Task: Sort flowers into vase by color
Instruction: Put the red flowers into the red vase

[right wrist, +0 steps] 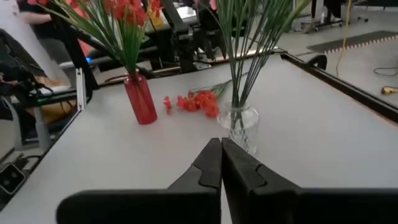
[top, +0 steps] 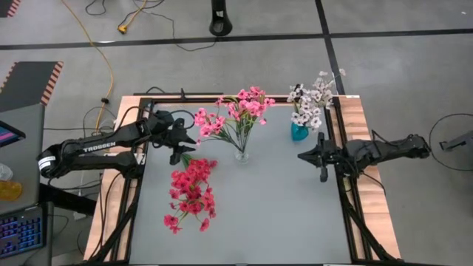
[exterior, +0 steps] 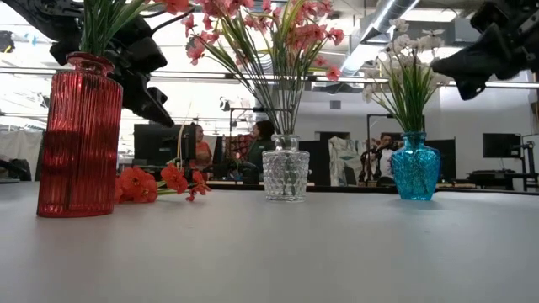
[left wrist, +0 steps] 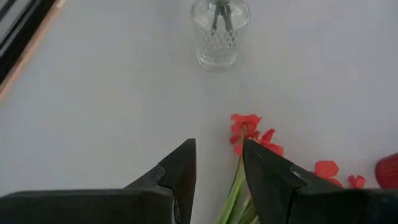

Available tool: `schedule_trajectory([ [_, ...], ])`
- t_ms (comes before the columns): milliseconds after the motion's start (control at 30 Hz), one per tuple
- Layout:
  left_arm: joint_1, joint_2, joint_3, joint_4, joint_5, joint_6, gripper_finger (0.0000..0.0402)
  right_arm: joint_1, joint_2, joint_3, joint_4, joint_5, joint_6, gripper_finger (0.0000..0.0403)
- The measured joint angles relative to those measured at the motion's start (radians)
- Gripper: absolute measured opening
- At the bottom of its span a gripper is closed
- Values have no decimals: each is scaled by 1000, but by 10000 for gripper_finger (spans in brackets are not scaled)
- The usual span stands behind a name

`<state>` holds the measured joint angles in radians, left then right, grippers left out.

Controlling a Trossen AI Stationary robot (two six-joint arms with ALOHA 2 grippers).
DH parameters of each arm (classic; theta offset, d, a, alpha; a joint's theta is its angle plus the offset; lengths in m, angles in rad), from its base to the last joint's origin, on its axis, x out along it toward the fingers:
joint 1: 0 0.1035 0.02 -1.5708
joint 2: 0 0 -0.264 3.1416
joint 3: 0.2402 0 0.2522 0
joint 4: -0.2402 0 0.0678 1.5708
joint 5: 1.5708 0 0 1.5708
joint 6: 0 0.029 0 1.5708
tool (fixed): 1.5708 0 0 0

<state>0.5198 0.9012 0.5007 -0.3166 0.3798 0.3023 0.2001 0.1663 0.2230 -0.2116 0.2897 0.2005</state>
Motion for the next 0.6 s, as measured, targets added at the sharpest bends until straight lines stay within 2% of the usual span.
schedule_trajectory([
  [300, 0, 0, 0, -34, -1, 18, 119, 0, -162, -143, 90, -2, -75, 25],
  [600, 0, 0, 0, -35, 1, 14, 119, -53, -164, -152, 83, 0, -143, 30],
])
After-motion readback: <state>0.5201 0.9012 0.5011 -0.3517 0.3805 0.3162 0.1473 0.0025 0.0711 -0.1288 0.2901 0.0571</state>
